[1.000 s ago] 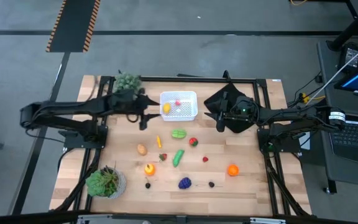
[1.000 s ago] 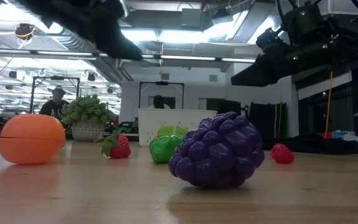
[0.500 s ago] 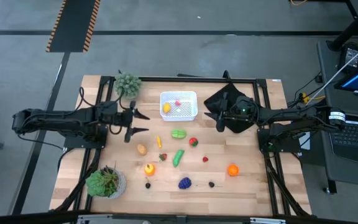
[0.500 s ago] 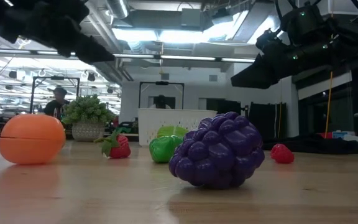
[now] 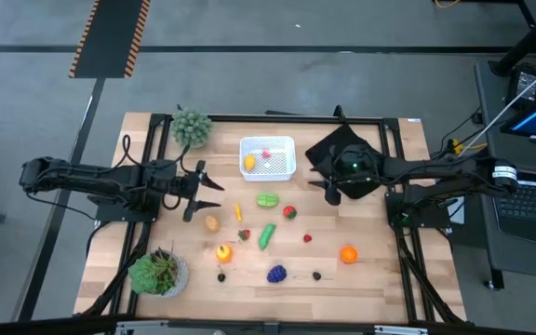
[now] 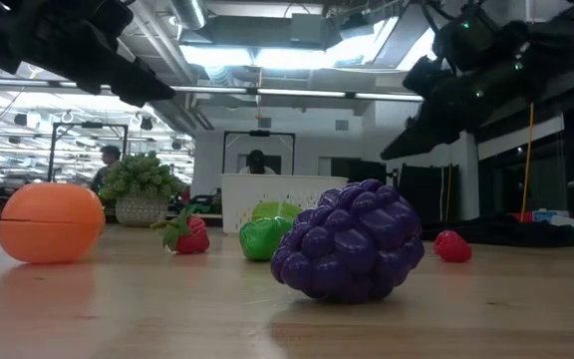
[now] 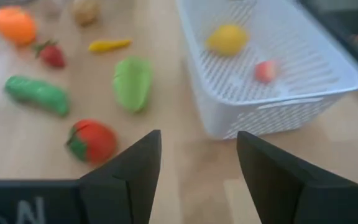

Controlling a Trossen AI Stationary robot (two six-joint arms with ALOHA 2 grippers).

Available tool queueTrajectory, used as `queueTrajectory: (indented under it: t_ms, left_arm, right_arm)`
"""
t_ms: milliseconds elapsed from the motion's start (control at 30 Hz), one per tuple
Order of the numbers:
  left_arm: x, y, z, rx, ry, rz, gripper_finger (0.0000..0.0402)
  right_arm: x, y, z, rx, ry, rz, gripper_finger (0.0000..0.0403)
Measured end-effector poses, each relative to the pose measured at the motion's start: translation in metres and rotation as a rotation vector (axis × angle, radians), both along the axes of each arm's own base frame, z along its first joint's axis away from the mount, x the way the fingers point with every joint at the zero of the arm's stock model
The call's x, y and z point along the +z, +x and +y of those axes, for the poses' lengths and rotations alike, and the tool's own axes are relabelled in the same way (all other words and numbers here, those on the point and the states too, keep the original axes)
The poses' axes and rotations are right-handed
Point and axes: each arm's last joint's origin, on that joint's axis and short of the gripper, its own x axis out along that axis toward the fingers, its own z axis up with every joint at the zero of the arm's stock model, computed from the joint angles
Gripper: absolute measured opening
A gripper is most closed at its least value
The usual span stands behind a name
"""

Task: Pick and placing Produce into tupperware
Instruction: Put the pumpkin into the white bin

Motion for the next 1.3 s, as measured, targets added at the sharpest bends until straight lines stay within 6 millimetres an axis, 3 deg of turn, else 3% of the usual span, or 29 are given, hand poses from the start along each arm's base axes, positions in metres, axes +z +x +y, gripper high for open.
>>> queueTrajectory:
  t_ms: [267,533,1300]
  left_arm:
    - [0.000,0.000,-0.002,-0.011,-0.001,0.000,0.0226]
    - [0.000,0.000,-0.005,-0.028,-0.012,0.002,0.0228]
    - [0.000,0.000,-0.005,0.000,-0.034,0.005,0.0224]
  right_arm:
    - [0.033,0.008,0.029,-0.019,-0.016,0.259,0.0212]
    - [0.058,0.001,0.064,-0.117,-0.062,0.400,0.0212]
    - [0.042,-0.053,0.180,-0.176,0.254,0.576,0.0212]
